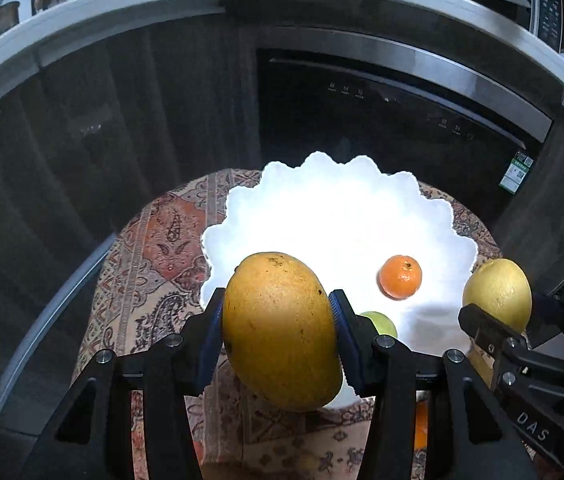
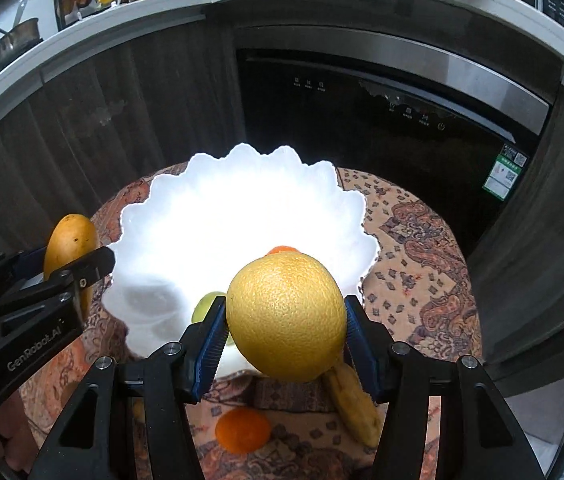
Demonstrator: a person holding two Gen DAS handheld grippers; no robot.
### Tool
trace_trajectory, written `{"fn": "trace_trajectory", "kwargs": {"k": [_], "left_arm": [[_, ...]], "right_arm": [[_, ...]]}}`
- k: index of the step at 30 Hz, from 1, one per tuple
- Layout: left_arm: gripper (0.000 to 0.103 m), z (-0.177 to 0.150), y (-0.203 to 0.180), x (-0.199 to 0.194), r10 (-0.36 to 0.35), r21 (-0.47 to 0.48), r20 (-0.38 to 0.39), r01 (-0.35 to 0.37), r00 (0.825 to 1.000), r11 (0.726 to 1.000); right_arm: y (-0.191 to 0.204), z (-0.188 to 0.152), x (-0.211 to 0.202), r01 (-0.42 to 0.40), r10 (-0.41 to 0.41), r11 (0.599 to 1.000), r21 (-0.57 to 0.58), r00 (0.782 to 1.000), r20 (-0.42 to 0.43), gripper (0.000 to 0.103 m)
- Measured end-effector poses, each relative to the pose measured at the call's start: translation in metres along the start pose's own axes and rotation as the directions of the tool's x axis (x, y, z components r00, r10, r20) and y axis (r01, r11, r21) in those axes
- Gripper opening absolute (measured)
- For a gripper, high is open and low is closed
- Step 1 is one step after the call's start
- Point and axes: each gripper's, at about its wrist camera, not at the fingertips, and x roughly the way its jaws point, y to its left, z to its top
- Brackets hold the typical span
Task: Organize fruits
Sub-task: 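Carry the mango with the left tool while the right tool carries the lemon into the bowl, then open both tools to release the mango and lemon in the bowl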
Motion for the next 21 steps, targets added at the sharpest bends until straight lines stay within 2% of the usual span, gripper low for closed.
{"fn": "trace_trajectory", "kwargs": {"k": [10,12,13,14,15,16,18,21], "left_arm": [[0.051,-0.001,0.001,0.030,-0.032,-0.013,-0.067,0.031,0.997,0.999],[0.063,-0.001,0.001,0.029,-0.008,-0.005,-0.054,0.008,0.999,1.000],[0.066,-0.001,0.001,0.027,-0.002,-0.004,-0.046,0.002,0.999,1.000],[0.068,0.000,0.003,0.025,0.002,-0.007,-0.038,-0.002,0.999,1.000],[0.070,0.001,0.004,0.024,0.007,-0.008,-0.035,-0.007,0.999,1.000],[0.072,0.001,0.005,0.022,0.012,-0.008,-0.034,-0.012,0.999,1.000],[0.084,0.002,0.007,0.017,0.024,-0.012,-0.027,-0.025,0.999,1.000],[0.090,0.001,0.007,0.007,0.042,-0.007,-0.009,-0.042,0.999,0.999]], "right_arm": [[0.003,0.000,0.026,-0.016,0.015,1.000,-0.010,0.998,-0.061,0.058],[0.003,0.000,0.025,-0.004,0.003,1.000,-0.012,0.999,-0.044,0.061],[0.004,0.001,0.022,0.016,-0.017,1.000,-0.022,1.000,-0.023,0.066],[0.005,0.003,0.019,0.036,-0.036,0.999,-0.029,0.999,-0.005,0.080],[0.005,0.004,0.015,0.059,-0.058,0.998,-0.031,0.998,0.016,0.086],[0.004,0.006,0.010,0.076,-0.075,0.997,-0.031,0.996,0.038,0.087],[0.002,0.009,0.003,0.106,-0.104,0.994,-0.030,0.993,0.061,0.087],[0.000,0.011,-0.006,0.127,-0.124,0.992,-0.026,0.989,0.085,0.087]]}}
